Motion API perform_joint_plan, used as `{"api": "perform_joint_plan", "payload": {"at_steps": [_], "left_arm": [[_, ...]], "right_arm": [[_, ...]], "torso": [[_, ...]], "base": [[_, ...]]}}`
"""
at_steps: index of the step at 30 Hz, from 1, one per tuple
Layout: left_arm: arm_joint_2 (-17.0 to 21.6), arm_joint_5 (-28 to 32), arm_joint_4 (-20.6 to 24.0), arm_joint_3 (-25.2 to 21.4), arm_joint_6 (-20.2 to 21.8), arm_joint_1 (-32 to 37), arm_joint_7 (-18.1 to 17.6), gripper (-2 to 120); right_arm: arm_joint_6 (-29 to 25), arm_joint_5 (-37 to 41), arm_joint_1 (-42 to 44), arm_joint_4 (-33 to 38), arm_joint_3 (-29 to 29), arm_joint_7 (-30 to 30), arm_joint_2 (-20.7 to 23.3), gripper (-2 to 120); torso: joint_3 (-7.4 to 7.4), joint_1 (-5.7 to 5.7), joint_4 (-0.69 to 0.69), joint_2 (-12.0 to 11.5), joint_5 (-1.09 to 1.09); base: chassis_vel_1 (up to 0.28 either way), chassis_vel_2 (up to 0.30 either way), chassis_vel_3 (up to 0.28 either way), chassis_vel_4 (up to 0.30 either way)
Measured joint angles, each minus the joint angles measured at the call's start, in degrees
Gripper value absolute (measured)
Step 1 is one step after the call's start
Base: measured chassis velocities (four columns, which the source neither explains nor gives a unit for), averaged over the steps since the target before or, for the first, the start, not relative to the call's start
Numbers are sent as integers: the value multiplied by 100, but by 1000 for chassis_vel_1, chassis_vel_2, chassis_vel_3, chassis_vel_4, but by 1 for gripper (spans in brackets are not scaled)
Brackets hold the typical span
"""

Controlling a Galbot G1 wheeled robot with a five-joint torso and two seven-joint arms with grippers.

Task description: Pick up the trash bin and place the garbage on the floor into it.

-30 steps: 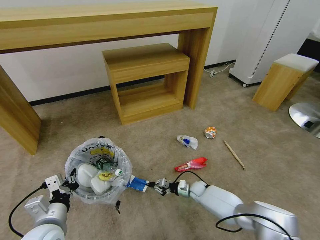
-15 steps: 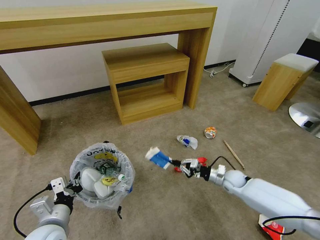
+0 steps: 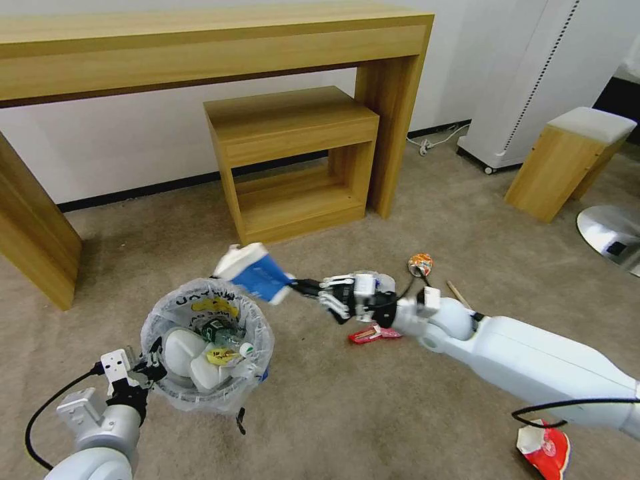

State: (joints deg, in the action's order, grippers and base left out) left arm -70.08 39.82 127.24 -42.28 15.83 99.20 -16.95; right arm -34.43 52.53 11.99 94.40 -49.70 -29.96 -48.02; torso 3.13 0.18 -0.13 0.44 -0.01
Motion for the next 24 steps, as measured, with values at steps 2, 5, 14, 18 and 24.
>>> {"api": "perform_joint_plan", "payload": {"at_steps": [2, 5, 14, 18, 24], "left_arm": [[-14, -4, 28, -3, 2, 16, -2, 2], [-74, -29, 152, -12, 6, 91, -5, 2], [-56, 6, 316, -92, 6, 173, -11, 2], [-39, 48, 331, -110, 6, 165, -21, 2], [8, 96, 336, -139, 6, 164, -29, 2]], "right_arm": [[5, 0, -74, -66, -123, 24, -95, 0], [8, -33, -331, -425, -640, 107, -507, 0], [-9, -144, -500, -1036, -1162, 281, -1125, 0], [-4, -198, -494, -1112, -1229, 311, -1214, 7], [2, -238, -445, -1127, -1226, 306, -1167, 27]], "torso": [[0, 0, 1, 0, 0], [0, 0, 0, 0, 0], [0, 0, -1, 0, 1], [0, 0, -1, 0, 0], [0, 0, -1, 0, 0]], "base": [[0, 0, 0, 0], [0, 0, 0, 0], [0, 0, 0, 0], [0, 0, 0, 0], [0, 0, 0, 0]]}}
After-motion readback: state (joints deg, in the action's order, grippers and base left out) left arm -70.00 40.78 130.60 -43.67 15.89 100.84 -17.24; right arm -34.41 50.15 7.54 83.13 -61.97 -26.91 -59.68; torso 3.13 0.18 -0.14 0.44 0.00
